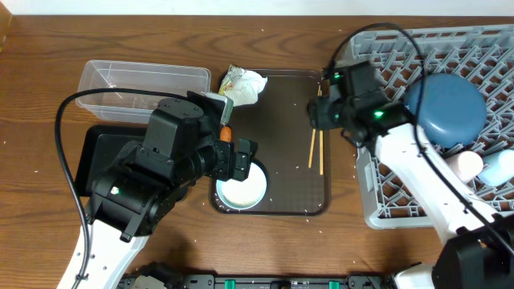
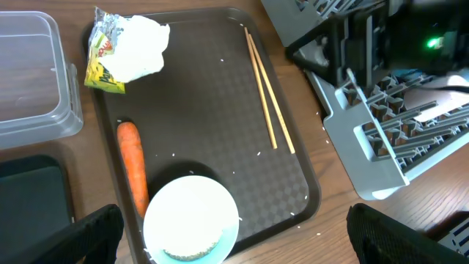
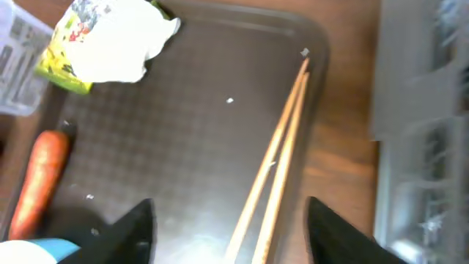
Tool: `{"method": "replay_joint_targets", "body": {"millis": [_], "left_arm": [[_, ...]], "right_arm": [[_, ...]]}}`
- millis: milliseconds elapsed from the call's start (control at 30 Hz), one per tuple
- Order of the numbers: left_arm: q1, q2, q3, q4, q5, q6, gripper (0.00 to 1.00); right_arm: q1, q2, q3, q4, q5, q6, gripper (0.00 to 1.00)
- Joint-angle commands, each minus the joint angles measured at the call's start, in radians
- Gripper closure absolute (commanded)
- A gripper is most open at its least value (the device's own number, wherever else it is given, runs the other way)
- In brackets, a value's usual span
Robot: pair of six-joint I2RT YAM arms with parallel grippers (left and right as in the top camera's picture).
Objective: Sort waste into correct bins and load items into the dishwasher rack
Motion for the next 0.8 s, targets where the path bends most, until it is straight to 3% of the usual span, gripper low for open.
{"method": "replay_joint_targets", "body": {"millis": [0, 133, 267, 433, 667, 767], "left_arm": [[0.004, -0.011, 0.014, -0.001, 0.013, -0.006, 0.02], [0.004, -0.011, 0.014, -0.015, 0.013, -0.005, 0.02], [0.004, -0.011, 0.014, -0.034, 0.013, -0.006, 0.02], [0.004, -0.011, 0.014, -0.048, 0.013, -0.005, 0.02], [0.004, -0.011, 0.014, -0.048, 0.013, -0.005, 0.02], [0.004, -0.011, 0.014, -0.049, 0.013, -0.005, 0.02]], "right_arm": [[0.03, 0.066, 0.009, -0.001, 0.071, 0.182, 0.53], [0.039, 0.157, 0.009, 0.003, 0.079, 0.341, 0.67], [0.039, 0.275, 0.009, 0.038, 0.089, 0.444, 0.67], [0.039, 0.37, 0.009, 0.092, 0.074, 0.45, 0.69], [0.04, 0.409, 0.009, 0.088, 0.063, 0.449, 0.99], [0.039, 0.378, 0.013, 0.091, 0.062, 0.401, 0.99]]}}
